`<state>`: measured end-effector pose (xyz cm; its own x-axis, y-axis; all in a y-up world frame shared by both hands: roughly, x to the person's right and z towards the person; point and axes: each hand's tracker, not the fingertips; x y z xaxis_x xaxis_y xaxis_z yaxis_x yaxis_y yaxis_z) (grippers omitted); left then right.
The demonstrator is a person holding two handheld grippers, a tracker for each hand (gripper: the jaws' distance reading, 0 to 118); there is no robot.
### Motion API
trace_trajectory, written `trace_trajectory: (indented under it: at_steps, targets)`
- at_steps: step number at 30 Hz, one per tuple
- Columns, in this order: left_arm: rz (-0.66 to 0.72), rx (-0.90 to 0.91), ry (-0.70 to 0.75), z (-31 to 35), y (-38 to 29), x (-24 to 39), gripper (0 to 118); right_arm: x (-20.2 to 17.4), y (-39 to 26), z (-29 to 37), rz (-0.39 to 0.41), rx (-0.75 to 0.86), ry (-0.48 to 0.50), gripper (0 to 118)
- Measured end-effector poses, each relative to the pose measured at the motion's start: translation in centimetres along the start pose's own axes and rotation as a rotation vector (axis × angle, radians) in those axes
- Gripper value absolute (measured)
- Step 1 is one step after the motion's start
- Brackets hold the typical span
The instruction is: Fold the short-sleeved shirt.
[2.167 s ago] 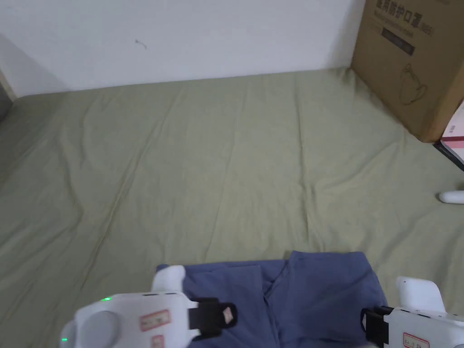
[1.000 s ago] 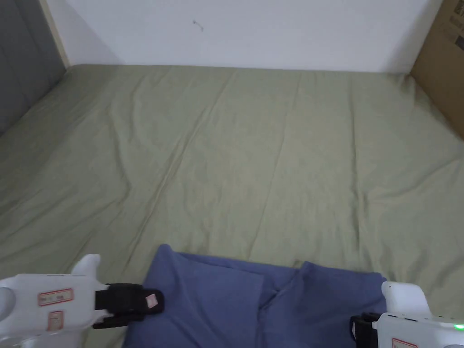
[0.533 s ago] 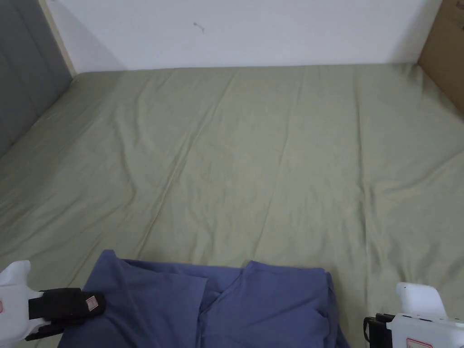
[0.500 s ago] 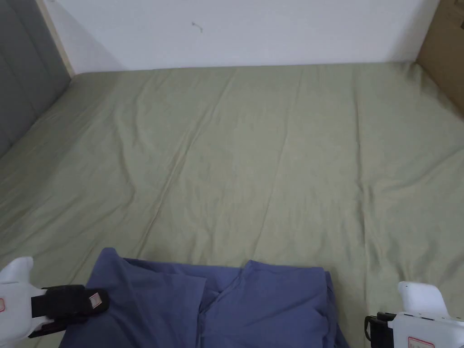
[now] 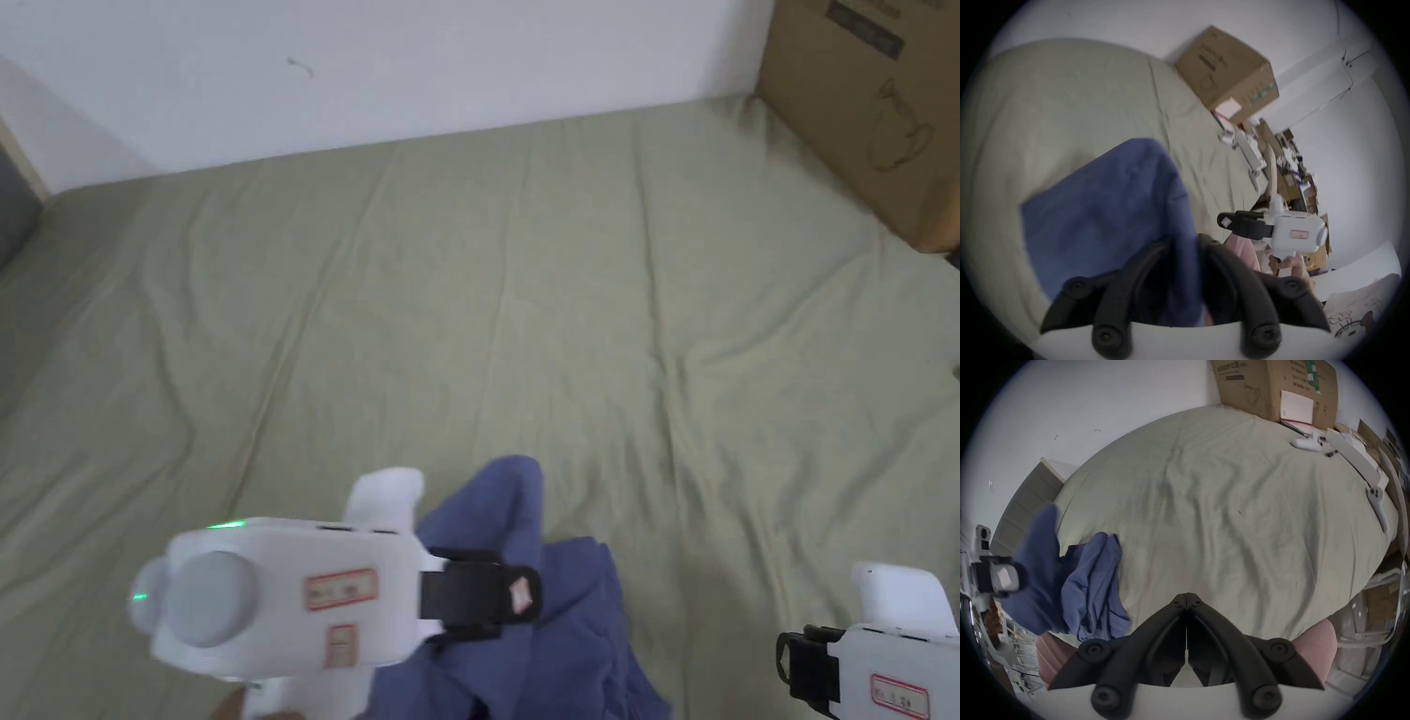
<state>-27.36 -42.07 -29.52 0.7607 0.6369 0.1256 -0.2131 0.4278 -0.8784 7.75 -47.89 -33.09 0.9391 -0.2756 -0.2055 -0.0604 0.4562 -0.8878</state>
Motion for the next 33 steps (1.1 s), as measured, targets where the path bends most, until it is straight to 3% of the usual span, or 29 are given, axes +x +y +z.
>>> trace_trajectory:
  at_steps: [1, 2, 4, 8, 9, 10, 11, 12, 16, 20, 31, 33]
  targets:
    - [-0.005, -0.039, -0.004, -2.0, -0.1, -0.2, 89, 0.4, -0.1, -0.1, -0.014, -0.008, -0.001, 0]
    - [0.023, -0.057, 0.001, -3.3, -0.4, -0.4, 109, 0.7, -0.3, -0.1, -0.02, -0.016, -0.001, 0]
    - [0.089, -0.127, 0.047, -5.4, -0.8, -0.7, 110, 1.3, -0.6, 0.0, -0.031, -0.023, -0.007, 0]
    - [0.147, -0.025, 0.024, -2.8, -1.0, -2.0, 97, 1.6, -0.9, 0.6, -0.041, -0.017, -0.012, 0]
    - [0.169, 0.006, 0.019, -1.4, -1.0, -2.6, 88, 1.7, -0.8, 0.5, -0.044, -0.016, -0.009, 0]
    - [0.188, 0.038, 0.021, -0.5, -1.2, -3.0, 67, 1.6, -0.8, 0.5, -0.044, -0.015, -0.006, 0]
    - [0.202, 0.077, 0.027, 0.6, -1.3, -3.7, 28, 1.5, -0.7, 0.4, -0.042, -0.014, -0.004, 0]
    - [0.203, 0.1, 0.05, 1.2, -1.5, -4.3, 5, 1.4, -0.6, 0.2, -0.039, -0.014, -0.005, 0]
    - [0.203, 0.052, 0.197, 1.2, -1.7, -6.1, 3, 0.7, -0.3, -0.3, -0.037, -0.011, 0.015, 0]
    - [0.255, -0.005, 0.101, -1.8, -2.5, -5.7, 2, -0.1, -0.2, -0.6, -0.018, -0.011, 0.031, 0]
    - [0.121, -0.133, 0.133, -11.0, -2.3, -0.1, 0, 0.6, -0.7, -0.3, -0.02, -0.02, 0.028, 0]
    - [0.015, -0.125, 0.126, -11.6, -2.3, 1.3, 0, 0.8, -0.8, -0.2, -0.031, -0.016, 0.02, 0]
